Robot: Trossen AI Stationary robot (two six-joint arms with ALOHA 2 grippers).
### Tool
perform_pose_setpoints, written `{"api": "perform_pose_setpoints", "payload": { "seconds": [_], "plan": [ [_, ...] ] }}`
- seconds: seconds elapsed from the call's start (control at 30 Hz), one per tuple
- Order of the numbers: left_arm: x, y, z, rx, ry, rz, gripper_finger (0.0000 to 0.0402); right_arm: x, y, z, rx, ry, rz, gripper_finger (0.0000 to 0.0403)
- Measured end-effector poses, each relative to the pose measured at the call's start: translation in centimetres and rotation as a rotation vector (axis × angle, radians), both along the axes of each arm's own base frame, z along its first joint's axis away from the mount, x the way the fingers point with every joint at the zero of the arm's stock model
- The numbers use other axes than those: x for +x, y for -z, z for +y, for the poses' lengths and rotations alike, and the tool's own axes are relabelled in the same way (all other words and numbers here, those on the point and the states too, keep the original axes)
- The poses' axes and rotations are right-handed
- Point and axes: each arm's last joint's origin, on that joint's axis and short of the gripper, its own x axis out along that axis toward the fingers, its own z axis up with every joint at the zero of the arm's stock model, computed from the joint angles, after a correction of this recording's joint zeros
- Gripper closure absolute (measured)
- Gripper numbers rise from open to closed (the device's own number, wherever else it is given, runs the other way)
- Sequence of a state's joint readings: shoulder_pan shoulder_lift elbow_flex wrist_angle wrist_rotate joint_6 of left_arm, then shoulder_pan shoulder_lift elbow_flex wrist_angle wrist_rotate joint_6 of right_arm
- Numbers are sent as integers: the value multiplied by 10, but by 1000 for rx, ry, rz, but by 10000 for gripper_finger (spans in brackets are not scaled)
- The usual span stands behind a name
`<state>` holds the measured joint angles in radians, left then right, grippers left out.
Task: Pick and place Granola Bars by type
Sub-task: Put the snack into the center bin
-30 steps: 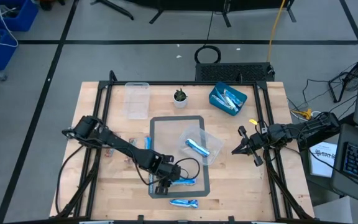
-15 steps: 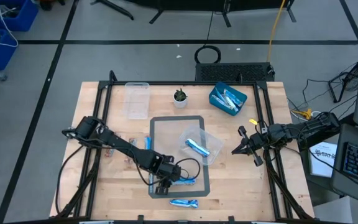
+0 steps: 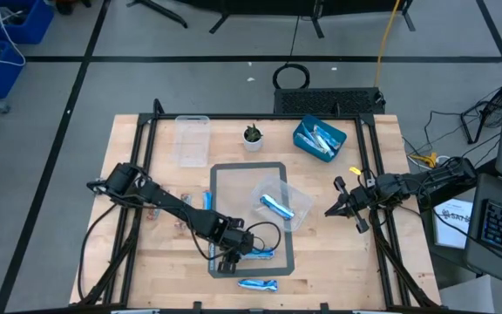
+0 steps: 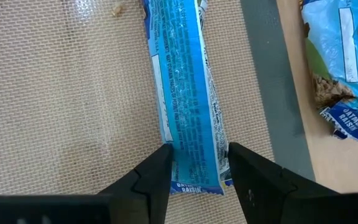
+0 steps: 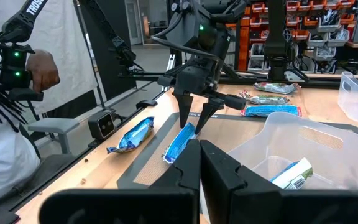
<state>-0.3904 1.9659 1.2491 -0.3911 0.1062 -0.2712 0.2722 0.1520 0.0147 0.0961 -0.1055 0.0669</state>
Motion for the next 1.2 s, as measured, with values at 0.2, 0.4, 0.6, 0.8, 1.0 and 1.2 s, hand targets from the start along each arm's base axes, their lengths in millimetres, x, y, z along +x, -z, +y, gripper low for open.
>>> {"api": "perform_pose_setpoints", "payload": {
  "seconds": [0.2,0.4,0.6,0.8,1.0,1.2],
  "plan": [
    [0,0,0,-1,-1,1,238,0,0,0,0,0,0,403],
    [0,0,0,-1,-1,1,238,0,0,0,0,0,0,403],
    [0,0,0,0,-2,0,238,0,0,0,0,0,0,403],
    [4,0,7,2,-58,-6,239,0,0,0,0,0,0,403],
    [6,-1,14,-35,-72,7,294,0,0,0,0,0,0,403],
    [8,-1,18,-64,-68,14,389,0,0,0,0,0,0,403]
  ]
}}
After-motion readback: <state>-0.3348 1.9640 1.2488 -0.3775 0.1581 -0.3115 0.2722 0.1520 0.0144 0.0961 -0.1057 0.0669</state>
